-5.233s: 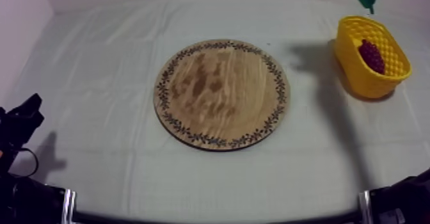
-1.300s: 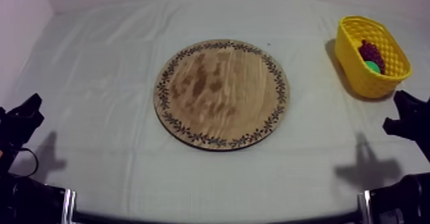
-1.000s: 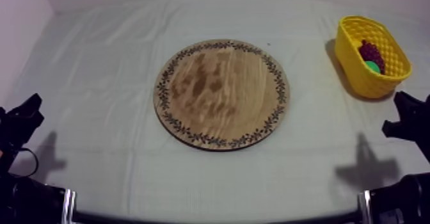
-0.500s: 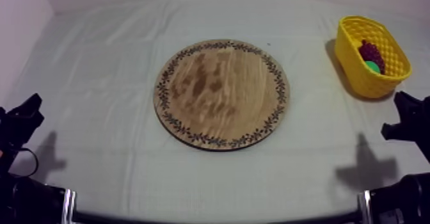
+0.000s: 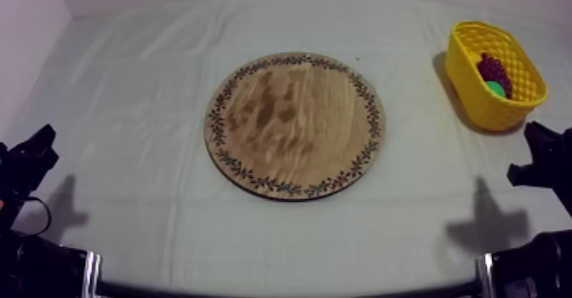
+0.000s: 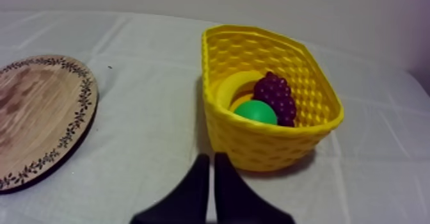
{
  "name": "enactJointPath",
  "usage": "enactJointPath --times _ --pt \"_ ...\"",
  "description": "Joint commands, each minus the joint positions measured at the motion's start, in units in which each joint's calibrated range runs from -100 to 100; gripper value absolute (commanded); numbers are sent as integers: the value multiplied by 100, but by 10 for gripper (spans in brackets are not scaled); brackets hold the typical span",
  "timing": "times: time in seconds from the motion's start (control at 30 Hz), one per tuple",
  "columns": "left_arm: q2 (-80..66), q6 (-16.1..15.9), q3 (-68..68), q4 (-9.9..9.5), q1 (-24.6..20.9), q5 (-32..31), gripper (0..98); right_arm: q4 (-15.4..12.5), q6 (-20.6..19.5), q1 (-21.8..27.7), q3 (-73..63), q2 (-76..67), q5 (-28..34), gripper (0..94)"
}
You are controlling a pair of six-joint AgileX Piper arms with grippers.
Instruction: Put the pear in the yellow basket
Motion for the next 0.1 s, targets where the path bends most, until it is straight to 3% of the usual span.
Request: enactJointPath --times 0.0,0.07 --pt "0 -1 0 2 2 -1 1 -1 -2 -1 -1 -1 -3 4" --pt "0 -1 0 2 2 -1 1 -1 -2 -1 -1 -1 -3 4"
